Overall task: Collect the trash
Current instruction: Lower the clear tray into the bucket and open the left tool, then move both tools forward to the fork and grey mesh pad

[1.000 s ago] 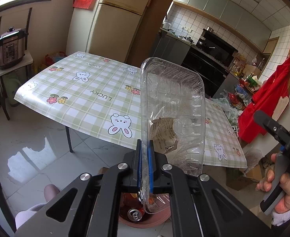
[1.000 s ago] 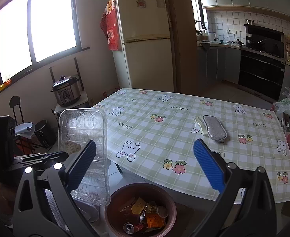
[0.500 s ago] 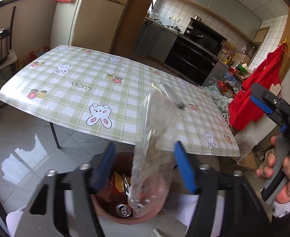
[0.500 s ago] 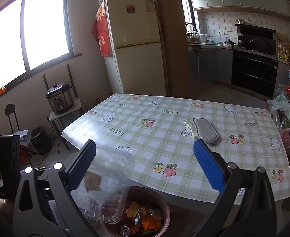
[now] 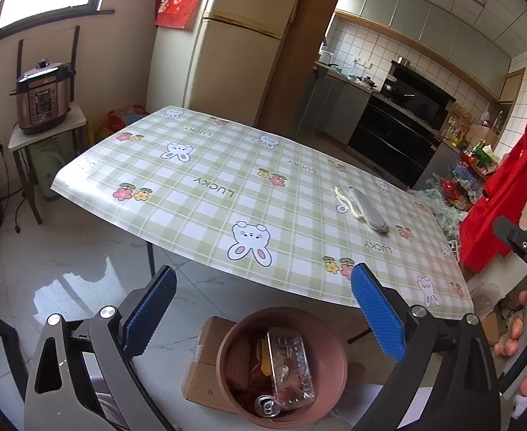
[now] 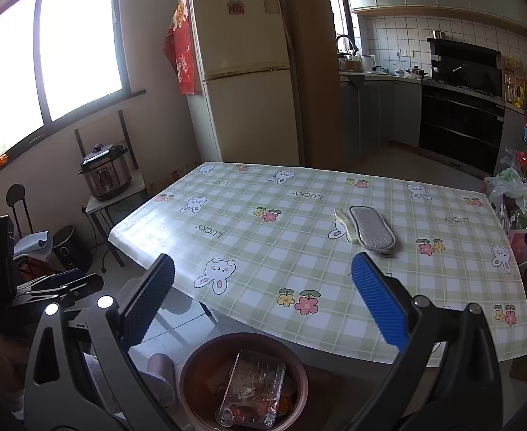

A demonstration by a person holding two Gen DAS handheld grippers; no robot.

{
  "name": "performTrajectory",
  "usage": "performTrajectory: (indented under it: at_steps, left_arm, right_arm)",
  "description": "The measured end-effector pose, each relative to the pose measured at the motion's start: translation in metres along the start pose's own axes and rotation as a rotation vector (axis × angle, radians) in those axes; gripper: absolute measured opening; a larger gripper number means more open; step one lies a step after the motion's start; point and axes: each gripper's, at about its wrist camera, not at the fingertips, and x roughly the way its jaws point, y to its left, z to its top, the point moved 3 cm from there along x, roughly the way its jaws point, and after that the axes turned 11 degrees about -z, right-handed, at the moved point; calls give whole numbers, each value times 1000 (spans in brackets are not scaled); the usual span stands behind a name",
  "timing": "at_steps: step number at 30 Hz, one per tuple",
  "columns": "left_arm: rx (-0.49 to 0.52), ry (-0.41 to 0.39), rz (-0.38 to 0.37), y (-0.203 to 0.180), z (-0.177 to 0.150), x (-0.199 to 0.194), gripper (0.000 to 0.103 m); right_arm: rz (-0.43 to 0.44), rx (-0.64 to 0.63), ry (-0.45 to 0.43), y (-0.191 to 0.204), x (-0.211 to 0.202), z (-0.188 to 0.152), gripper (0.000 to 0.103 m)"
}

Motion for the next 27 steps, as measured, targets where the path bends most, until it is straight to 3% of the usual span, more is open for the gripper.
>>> performTrajectory:
  at_steps: [17, 27]
  left_arm:
    - [7, 9, 106, 15, 3, 11, 96]
    - [26, 68, 145, 19, 5, 47, 96]
  right_arm:
    - [-7, 17, 54, -10, 28, -13, 97]
    - [-8, 37, 118, -28, 73, -28, 97]
